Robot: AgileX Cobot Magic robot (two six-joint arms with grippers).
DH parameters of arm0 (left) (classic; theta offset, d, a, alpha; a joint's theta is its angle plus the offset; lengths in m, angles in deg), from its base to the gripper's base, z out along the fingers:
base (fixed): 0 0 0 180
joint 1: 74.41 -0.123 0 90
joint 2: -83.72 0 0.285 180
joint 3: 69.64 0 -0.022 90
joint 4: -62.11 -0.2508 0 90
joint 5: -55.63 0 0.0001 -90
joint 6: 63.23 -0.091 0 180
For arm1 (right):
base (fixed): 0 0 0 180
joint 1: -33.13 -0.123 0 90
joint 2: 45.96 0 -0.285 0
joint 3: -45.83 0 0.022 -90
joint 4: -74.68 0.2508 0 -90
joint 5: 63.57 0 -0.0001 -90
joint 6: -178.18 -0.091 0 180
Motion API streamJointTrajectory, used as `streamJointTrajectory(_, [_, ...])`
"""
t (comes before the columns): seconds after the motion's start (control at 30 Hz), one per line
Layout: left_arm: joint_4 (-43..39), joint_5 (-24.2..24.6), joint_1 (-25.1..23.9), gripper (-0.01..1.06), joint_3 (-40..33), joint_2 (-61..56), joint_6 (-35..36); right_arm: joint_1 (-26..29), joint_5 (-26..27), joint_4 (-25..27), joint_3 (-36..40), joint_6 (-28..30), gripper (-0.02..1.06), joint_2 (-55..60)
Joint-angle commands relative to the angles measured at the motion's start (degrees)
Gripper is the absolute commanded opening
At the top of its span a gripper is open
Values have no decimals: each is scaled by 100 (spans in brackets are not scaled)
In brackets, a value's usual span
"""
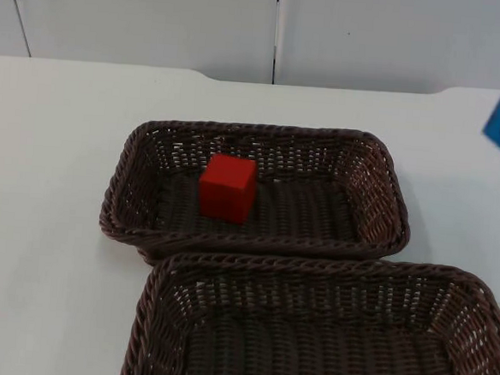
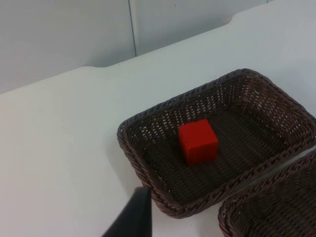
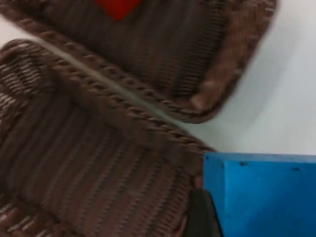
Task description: Pick up one cube with the left hand and place it into the upper basket. Pick up one cube with the right hand and place it into the lower basket.
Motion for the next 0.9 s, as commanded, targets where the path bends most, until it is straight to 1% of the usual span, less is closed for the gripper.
streamJointTrajectory(0.0, [53,-32,18,105,-23,-22,35,-194,53,25,26,70,0,-24])
streamJointTrajectory(0.07, [53,-32,18,105,-23,-22,35,-297,53,25,26,70,0,-24])
streamJointTrajectory(0.2, [53,-32,18,105,-23,-22,35,-794,99,25,26,70,0,-24])
streamJointTrajectory(0.23, [53,-32,18,105,-23,-22,35,-794,99,25,26,70,0,-24])
streamJointTrajectory(0.4, [53,-32,18,105,-23,-22,35,-1165,187,25,26,108,0,-24])
streamJointTrajectory(0.6, [53,-32,18,105,-23,-22,35,-1318,187,25,26,108,0,-24])
streamJointTrajectory(0.8, [87,-54,18,105,-23,-22,35,-1349,210,60,26,451,0,-1])
streamJointTrajectory(0.87, [87,-70,18,105,-23,-22,35,-1349,255,176,26,655,0,121])
